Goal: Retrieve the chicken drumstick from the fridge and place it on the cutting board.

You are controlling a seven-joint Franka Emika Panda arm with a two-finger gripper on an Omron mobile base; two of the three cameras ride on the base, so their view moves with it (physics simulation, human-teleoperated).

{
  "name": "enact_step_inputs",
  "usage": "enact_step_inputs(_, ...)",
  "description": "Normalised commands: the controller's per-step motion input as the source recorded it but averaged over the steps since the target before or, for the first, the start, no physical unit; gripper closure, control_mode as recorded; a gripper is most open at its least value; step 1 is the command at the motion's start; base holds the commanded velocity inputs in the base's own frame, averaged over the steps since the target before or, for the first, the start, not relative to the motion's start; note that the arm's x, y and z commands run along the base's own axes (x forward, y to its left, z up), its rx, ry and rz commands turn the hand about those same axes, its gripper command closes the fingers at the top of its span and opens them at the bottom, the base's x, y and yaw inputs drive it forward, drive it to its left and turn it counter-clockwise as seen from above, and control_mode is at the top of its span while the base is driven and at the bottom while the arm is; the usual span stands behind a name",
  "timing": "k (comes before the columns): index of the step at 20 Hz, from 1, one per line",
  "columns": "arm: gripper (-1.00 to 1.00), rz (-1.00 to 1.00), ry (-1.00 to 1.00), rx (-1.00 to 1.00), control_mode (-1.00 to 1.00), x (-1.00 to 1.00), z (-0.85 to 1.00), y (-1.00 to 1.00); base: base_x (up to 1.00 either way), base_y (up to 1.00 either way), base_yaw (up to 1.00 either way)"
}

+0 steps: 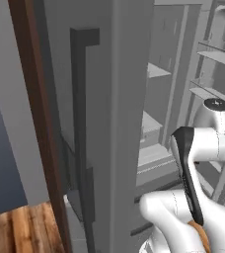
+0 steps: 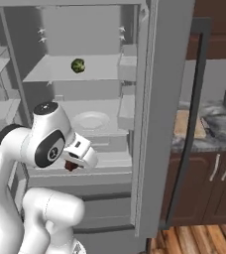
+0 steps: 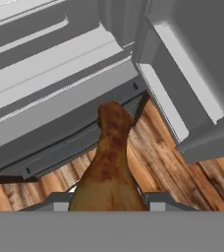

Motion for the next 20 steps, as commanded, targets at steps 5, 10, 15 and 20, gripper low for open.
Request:
enact_step_inputs(5, 1.0, 0.0, 0.0, 0.0, 1.0, 0.0, 0.0, 0.0, -0.93, 0.22, -0.38)
enact_step_inputs(10, 1.0, 0.0, 0.0, 0.0, 1.0, 0.0, 0.0, 0.0, -0.71, 0.12, -0.39)
enact_step_inputs(15, 1.0, 0.0, 0.0, 0.0, 1.0, 0.0, 0.0, 0.0, -1.0, 0.23, -0.43)
enact_step_inputs(20, 1.0, 0.0, 0.0, 0.0, 1.0, 0.0, 0.0, 0.0, -1.0, 0.36, -0.54)
